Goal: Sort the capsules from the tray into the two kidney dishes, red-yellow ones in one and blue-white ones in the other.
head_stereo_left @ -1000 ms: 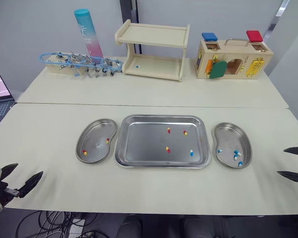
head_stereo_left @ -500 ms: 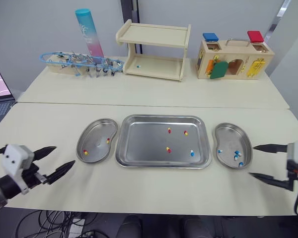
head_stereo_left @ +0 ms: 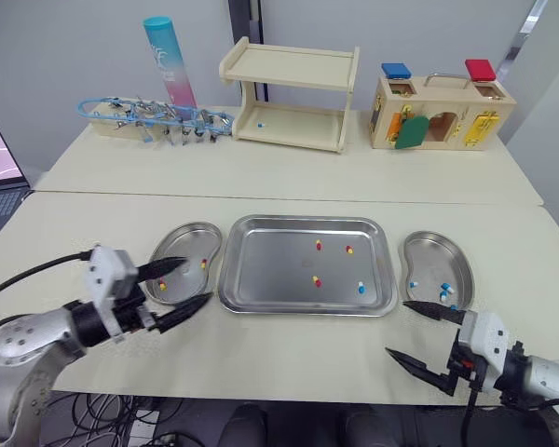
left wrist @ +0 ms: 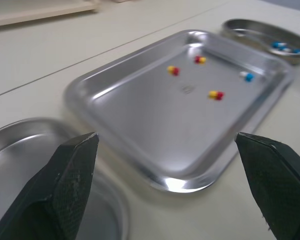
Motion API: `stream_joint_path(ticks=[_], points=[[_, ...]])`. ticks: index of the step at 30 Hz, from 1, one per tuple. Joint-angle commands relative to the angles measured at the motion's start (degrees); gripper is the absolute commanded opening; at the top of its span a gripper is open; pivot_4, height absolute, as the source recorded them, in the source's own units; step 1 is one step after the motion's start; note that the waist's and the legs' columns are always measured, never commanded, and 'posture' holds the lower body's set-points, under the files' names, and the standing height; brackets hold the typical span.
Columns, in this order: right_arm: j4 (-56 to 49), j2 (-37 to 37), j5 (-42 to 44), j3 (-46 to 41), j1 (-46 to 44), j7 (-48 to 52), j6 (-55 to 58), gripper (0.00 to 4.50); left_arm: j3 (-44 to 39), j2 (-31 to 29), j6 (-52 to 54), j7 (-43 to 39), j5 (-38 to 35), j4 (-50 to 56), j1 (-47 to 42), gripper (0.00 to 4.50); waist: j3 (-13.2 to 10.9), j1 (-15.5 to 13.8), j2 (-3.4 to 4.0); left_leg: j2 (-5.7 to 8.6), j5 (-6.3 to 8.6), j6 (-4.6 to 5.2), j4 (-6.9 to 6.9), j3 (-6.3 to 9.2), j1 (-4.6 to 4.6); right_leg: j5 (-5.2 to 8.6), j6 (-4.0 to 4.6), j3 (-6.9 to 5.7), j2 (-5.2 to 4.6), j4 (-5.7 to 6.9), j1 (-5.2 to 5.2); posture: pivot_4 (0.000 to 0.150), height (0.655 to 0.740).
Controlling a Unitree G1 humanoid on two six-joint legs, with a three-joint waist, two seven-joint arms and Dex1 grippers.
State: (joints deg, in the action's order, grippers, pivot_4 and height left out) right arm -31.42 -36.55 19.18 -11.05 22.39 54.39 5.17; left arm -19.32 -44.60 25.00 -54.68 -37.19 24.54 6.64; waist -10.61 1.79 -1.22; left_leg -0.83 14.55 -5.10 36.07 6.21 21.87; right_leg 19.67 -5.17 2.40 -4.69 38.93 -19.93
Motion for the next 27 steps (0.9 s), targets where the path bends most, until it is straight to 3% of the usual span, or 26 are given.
stream_joint_path(ticks=[1, 6, 9, 13, 27], points=[[-2.2, -0.2, -0.1, 0.4, 0.9, -1.3, -0.2, 4.45, 6.0, -0.6, 0.6, -1.0, 0.9, 1.2, -6.1, 4.50, 0.0, 0.0, 0.00, 0.00, 0.00, 0.00, 0.00, 0.02, 0.00, 0.00, 0.00, -0.02, 0.00, 0.00, 0.01, 0.150, 0.7400], [-2.2, -0.3, -0.8, 1.9, 1.6, -2.2, -0.6, 4.45, 16.0, 1.3, -2.2, -4.2, 5.9, -4.7, -14.8, 4.50, 0.0, 0.0, 0.01, 0.02, 0.00, 0.00, 0.01, 0.00, -0.03, 0.00, 0.00, 0.00, 0.01, -0.01, 0.03, 0.150, 0.7400], [-1.1, -0.1, -1.3, 2.4, 2.5, -2.1, -1.9, 4.50, 21.3, 3.1, -5.9, -6.9, 9.9, -9.4, -19.2, 3.91, 0.0, 0.1, 0.01, 0.02, 0.00, 0.00, 0.01, 0.01, -0.02, 0.00, 0.00, 0.01, 0.02, 0.00, 0.01, 0.150, 0.7400], [0.6, 0.3, -2.0, 3.6, 3.6, -1.9, -3.8, 4.50, 27.4, 6.5, -10.7, -10.0, 15.2, -18.4, -26.8, 2.62, 0.0, -0.1, 0.00, 0.02, 0.00, 0.00, 0.04, 0.02, -0.01, 0.00, 0.00, -0.01, 0.02, 0.00, 0.03, 0.150, 0.7400], [0.8, 0.7, -2.6, 5.1, 5.1, -3.4, -5.3, 4.50, 37.2, 15.9, -19.0, -19.0, 25.3, -41.5, -43.8, 2.62, 0.0, 0.1, 0.00, 0.04, -0.01, 0.01, 0.11, 0.02, 0.01, 0.00, -0.01, -0.01, 0.03, 0.02, 0.03, 0.150, 0.7400]])
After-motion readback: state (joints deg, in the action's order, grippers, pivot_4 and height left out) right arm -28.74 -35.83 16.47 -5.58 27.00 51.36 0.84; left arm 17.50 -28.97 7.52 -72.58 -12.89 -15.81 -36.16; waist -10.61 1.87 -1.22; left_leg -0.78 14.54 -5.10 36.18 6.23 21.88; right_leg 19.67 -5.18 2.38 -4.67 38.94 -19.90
